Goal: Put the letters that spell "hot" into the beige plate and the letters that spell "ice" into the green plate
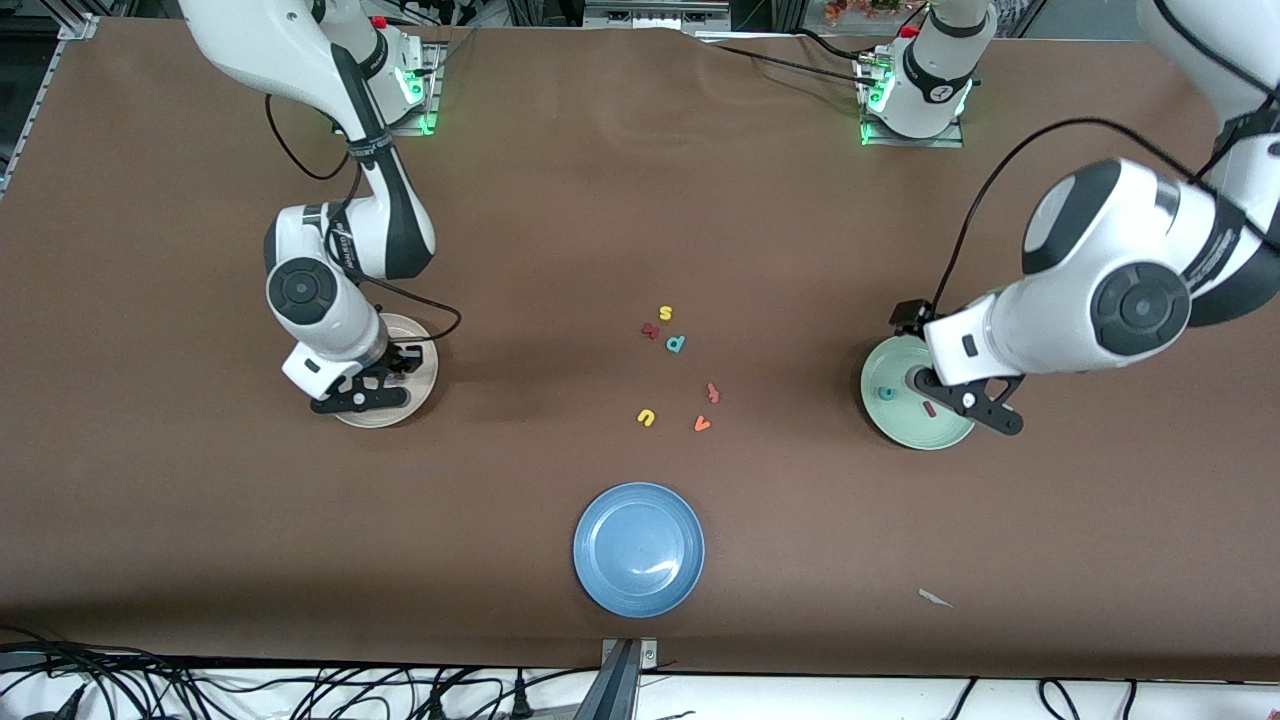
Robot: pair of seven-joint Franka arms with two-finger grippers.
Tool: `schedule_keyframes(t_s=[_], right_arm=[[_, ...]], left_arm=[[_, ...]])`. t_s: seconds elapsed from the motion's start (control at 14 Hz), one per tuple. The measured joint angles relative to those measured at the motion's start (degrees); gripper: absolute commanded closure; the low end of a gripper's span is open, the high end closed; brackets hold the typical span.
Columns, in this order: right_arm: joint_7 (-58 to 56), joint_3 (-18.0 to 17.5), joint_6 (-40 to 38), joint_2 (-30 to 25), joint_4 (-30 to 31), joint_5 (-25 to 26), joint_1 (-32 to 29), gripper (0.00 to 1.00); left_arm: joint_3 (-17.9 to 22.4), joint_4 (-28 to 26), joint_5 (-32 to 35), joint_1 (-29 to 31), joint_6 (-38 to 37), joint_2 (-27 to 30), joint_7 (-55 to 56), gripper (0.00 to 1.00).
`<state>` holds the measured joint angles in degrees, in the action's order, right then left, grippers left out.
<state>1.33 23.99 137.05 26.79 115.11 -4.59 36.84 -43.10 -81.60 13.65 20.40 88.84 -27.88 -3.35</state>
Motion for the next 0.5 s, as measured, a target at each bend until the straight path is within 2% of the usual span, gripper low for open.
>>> schedule_keyframes(t_s=[0.07, 0.14, 0.21, 0.36, 0.5], right_arm=[[-1.7, 0.7, 0.8, -0.2, 1.1, -0.1, 0.0, 0.66], [-3.5, 1.4, 1.3, -0.4, 1.7, -0.8, -0.1, 0.30], [-5.2, 1.8, 1.4, -0.5, 1.9, -2.6, -0.5, 0.00], [-7.1, 2.0, 1.4, -0.8, 1.8, -9.1, -1.4, 0.00], [-7.7, 1.9, 0.4, -1.1, 1.0, -12.4, -1.4, 0.00]], left_arm=[[0.0, 1.0, 0.0, -0.1, -1.5, 1.3, 0.0, 0.00], [0.2, 1.9, 0.0, 0.0, -2.8, 2.5, 0.0, 0.00], [0.9, 2.9, 0.0, 0.0, -3.4, 3.7, -0.1, 0.00], [5.0, 4.3, -0.2, -1.5, -3.4, 5.8, -0.6, 0.00], [14.9, 5.3, -2.5, -8.4, -3.4, 8.0, -0.9, 0.00]])
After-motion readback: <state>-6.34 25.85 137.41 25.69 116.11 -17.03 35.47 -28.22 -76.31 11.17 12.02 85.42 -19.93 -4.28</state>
